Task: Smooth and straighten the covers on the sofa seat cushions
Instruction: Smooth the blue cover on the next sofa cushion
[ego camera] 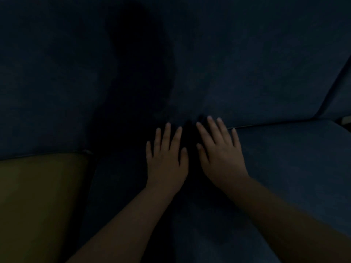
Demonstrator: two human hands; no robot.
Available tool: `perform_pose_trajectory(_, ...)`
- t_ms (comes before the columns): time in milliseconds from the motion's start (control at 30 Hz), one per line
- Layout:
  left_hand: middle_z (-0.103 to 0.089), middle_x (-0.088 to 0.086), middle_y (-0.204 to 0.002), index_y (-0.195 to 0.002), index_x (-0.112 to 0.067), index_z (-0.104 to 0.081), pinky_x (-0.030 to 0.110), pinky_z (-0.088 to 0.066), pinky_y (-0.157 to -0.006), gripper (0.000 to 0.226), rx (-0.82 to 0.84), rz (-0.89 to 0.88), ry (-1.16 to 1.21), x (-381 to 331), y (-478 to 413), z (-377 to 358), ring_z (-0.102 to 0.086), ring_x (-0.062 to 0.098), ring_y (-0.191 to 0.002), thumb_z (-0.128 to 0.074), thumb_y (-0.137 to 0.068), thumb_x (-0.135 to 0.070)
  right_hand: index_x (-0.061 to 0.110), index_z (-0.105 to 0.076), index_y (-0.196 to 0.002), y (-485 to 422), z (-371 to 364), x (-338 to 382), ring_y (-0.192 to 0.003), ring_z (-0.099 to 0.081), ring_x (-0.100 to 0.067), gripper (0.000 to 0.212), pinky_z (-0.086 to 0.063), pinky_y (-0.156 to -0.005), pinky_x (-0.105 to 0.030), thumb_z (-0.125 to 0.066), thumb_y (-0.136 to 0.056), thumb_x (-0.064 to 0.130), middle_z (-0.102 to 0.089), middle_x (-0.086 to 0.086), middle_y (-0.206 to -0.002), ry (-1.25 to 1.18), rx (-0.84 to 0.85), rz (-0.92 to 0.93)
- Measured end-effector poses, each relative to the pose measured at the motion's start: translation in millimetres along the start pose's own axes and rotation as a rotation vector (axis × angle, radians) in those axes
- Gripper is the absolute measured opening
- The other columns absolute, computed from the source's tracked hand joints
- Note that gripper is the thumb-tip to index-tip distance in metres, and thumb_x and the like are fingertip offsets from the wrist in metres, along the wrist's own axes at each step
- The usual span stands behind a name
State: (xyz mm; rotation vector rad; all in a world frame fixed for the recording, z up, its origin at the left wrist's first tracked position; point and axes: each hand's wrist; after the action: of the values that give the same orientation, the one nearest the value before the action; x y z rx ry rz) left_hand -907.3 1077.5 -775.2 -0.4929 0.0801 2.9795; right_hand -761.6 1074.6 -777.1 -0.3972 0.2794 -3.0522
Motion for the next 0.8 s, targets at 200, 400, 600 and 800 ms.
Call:
perform_pose_trajectory(200, 0.012, -0.008, -0.161, -0.152, -0.038, 0.001, 0.044, 0.007, -0.118, 0.066, 0.084, -0.091, -0.017, -48.4, -7.2, -35.9, 0.014, 0.015, -0.147, 0.004, -0.088, -0.053, 0.036, 0.000, -0.153, 12.1, 2.0, -47.4, -0.148, 0.010, -0.020, 0.054, 0.002, -0.118, -0.050, -0.013, -0.101, 0.046, 0.006, 0.001, -0.162, 0.072, 0.207, -0.264)
perform_pose_trajectory(400, 0.008, -0.006, -0.162, -0.152, -0.039, 0.001, 0.048, 0.004, -0.118, 0.077, 0.133, -0.066, -0.162, -41.8, -0.7, -61.2, 0.010, 0.020, -0.148, 0.014, -0.077, -0.054, 0.041, 0.010, -0.150, 25.8, -15.3, -60.4, -0.146, 0.017, -0.017, 0.070, 0.012, -0.115, -0.048, 0.014, -0.082, 0.059, 0.015, 0.007, -0.160, 0.119, 0.369, -0.288)
perform_pose_trajectory(600, 0.016, -0.007, -0.160, -0.152, -0.039, 0.003, 0.047, 0.007, -0.118, 0.056, 0.201, -0.024, -0.174, -47.1, -3.4, -52.3, 0.017, 0.018, -0.147, -0.012, -0.100, -0.050, 0.039, 0.007, -0.152, 20.6, 3.3, -65.1, -0.146, 0.019, -0.018, 0.058, 0.012, -0.116, -0.051, -0.011, -0.099, 0.055, 0.017, 0.005, -0.160, 0.062, 0.447, -0.245)
perform_pose_trajectory(800, 0.006, -0.007, -0.161, -0.152, -0.035, -0.018, 0.043, 0.007, -0.116, 0.068, -0.102, -0.128, 0.076, -108.9, -20.3, -45.7, 0.010, 0.017, -0.148, -0.010, -0.085, -0.046, 0.025, -0.028, -0.151, 7.5, 27.1, -106.4, -0.147, -0.014, -0.025, 0.057, -0.015, -0.115, -0.054, -0.033, -0.095, 0.037, -0.021, -0.006, -0.159, 0.092, -0.089, -0.103)
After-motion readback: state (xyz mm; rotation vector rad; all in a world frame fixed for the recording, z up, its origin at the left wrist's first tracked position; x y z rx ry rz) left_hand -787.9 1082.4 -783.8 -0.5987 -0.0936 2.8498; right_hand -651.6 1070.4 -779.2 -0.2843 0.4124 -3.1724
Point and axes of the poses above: each hand's wrist, its own y-axis away from the middle knuckle, its own z-axis out of the back of the hand, x = y × z
